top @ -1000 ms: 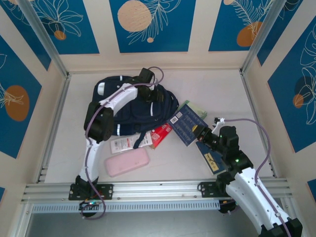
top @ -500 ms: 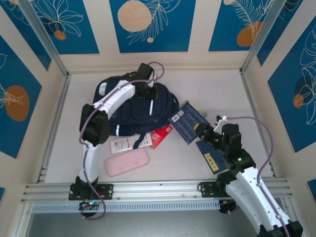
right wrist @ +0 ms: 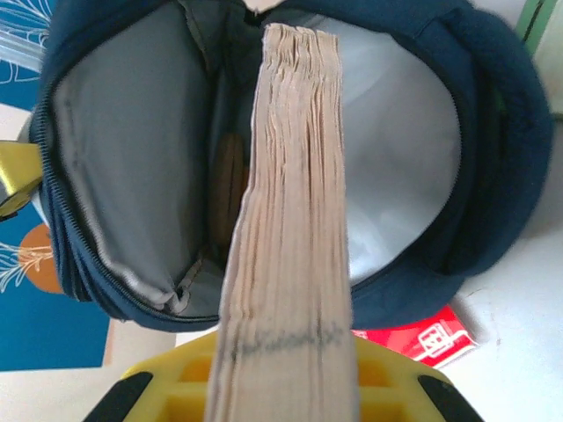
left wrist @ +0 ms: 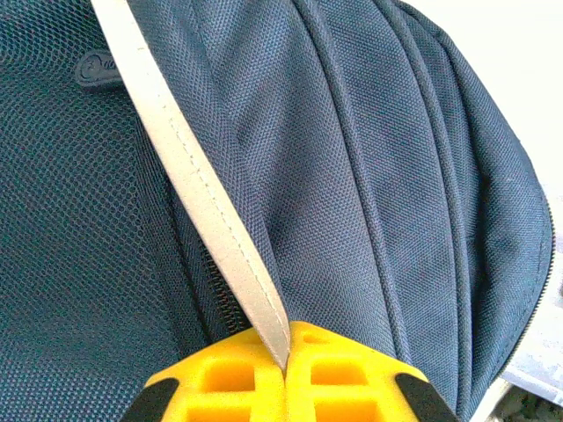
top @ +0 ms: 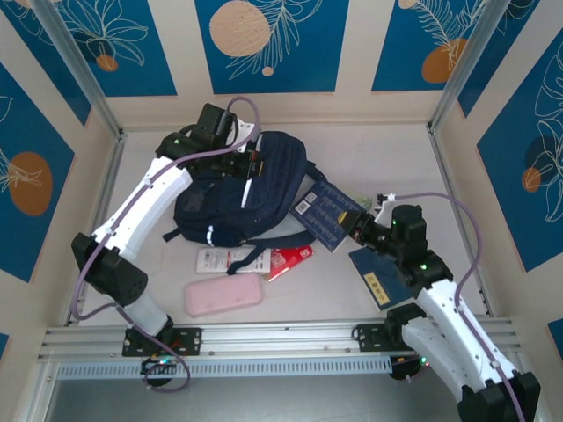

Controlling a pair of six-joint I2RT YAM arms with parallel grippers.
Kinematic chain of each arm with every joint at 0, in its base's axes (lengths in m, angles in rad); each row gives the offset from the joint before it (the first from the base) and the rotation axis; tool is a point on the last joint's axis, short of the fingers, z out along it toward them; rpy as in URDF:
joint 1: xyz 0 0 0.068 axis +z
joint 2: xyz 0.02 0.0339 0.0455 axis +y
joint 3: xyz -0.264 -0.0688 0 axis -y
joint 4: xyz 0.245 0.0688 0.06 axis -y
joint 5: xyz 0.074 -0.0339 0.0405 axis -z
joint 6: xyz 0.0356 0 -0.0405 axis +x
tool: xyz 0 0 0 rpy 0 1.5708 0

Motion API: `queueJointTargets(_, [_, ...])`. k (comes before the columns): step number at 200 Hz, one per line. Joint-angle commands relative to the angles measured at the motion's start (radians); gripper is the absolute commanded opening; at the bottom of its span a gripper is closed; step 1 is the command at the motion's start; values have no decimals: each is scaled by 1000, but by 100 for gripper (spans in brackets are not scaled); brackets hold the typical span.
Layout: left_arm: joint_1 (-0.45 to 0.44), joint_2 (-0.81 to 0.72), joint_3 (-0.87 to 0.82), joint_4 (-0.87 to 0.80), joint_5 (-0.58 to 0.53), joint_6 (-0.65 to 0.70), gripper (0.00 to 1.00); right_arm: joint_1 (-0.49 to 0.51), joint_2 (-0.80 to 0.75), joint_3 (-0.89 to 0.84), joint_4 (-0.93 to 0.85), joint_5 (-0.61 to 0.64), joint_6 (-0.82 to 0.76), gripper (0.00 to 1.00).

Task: Pack the student bag
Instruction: Place the book in the student bag.

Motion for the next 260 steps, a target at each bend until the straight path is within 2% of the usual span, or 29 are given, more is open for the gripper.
queueJointTargets(1, [11, -56, 2, 55, 86, 49, 0, 5, 51, 45, 126, -122, 64, 0])
queueJointTargets(70, [25, -91, 48, 141, 164, 90, 0, 61, 269, 108, 320, -268, 113, 0])
queueJointTargets(116, [29, -46, 162, 140, 154, 115, 0, 119, 374, 183, 355, -192, 71, 0])
queueJointTargets(154, [31, -42, 193, 138, 186, 108, 0, 130, 515, 288, 333, -272, 30, 0])
queueJointTargets(196, [31, -74, 160, 176, 229, 121, 0, 151, 683, 410, 284, -288, -28, 0])
queueJointTargets(234, [34, -66, 163, 194, 250, 117, 0, 202, 903, 559, 246, -242, -19, 0])
queueJointTargets(260, [35, -59, 164, 210, 262, 104, 0, 268, 1032, 666, 203, -117, -9, 2])
